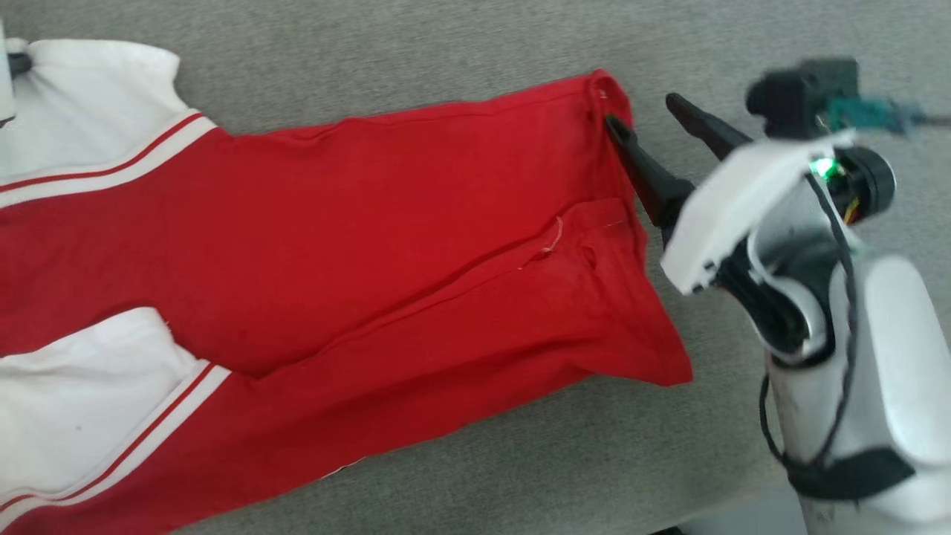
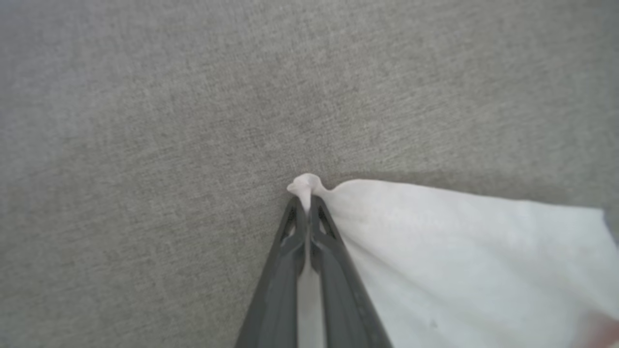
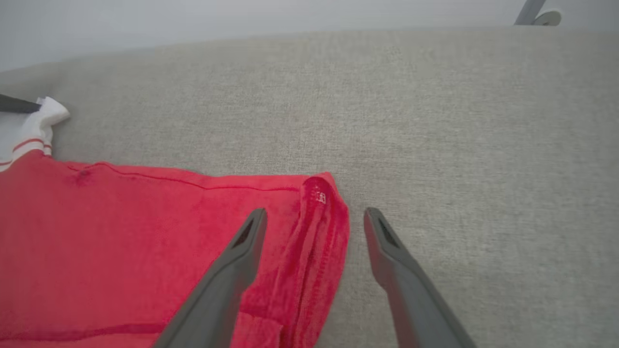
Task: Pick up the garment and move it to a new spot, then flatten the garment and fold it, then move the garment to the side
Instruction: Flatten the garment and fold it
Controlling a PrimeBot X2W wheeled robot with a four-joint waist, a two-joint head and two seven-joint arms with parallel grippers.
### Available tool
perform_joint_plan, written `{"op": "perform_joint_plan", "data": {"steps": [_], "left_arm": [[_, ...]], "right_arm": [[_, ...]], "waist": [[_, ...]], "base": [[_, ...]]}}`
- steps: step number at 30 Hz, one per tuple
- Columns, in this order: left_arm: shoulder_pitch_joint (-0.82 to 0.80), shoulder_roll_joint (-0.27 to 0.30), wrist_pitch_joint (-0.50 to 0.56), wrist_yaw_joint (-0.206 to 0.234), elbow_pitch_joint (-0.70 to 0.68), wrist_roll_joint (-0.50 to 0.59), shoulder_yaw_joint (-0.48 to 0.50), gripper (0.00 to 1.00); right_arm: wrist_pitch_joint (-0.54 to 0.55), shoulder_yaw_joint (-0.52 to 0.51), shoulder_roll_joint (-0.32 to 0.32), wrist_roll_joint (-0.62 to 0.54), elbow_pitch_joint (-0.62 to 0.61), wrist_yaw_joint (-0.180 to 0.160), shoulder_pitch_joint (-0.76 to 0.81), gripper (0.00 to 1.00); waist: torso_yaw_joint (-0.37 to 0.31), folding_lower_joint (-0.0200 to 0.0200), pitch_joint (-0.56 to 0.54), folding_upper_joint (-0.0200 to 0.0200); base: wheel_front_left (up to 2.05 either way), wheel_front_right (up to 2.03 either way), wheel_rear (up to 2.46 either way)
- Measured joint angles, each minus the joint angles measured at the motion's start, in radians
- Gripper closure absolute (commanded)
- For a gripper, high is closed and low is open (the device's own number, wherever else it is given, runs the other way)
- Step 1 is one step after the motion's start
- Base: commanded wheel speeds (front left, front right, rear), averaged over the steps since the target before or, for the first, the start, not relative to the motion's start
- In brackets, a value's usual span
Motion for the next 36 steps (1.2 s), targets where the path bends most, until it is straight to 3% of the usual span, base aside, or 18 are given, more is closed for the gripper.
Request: {"op": "perform_joint_plan", "data": {"steps": [8,14,15,16,17,28,36], "left_arm": [[-0.028,-0.081,-0.052,-0.043,0.034,0.007,-0.005,1.00],[-0.030,-0.114,-0.082,-0.059,0.059,0.008,-0.007,1.00],[-0.030,-0.121,-0.091,-0.061,0.063,0.008,-0.008,1.00],[-0.028,-0.126,-0.097,-0.066,0.068,0.008,-0.008,1.00],[-0.026,-0.133,-0.104,-0.069,0.072,0.008,-0.008,1.00],[-0.010,-0.178,-0.161,-0.106,0.064,0.006,-0.015,1.00],[0.019,-0.165,-0.168,-0.121,-0.032,-0.020,-0.019,1.00]], "right_arm": [[0.217,0.030,-0.021,-0.077,0.242,0.000,-0.204,0.00],[0.337,0.075,-0.049,-0.082,0.311,0.000,-0.263,0.00],[0.352,0.083,-0.056,-0.074,0.320,-0.001,-0.271,0.28],[0.361,0.089,-0.065,-0.070,0.328,-0.001,-0.275,0.69],[0.368,0.100,-0.077,-0.069,0.330,0.000,-0.280,1.00],[0.291,0.047,-0.150,-0.029,0.307,0.000,-0.225,1.00],[0.212,-0.005,-0.199,-0.033,0.203,0.000,-0.111,1.00]], "waist": [[0.068,0.0000,0.009,-0.0001],[0.103,0.0000,0.004,-0.0001],[0.109,0.0000,0.002,-0.0001],[0.115,0.0000,0.000,0.0000],[0.120,0.0000,-0.003,-0.0001],[0.196,0.0000,-0.079,-0.0001],[0.258,0.0000,-0.161,-0.0001]], "base": [[0.00,0.00,0.00],[0.00,0.00,0.00],[0.00,0.00,0.00],[0.00,0.00,0.00],[0.00,0.00,0.00],[0.00,0.00,0.00],[0.00,0.00,0.00]]}}
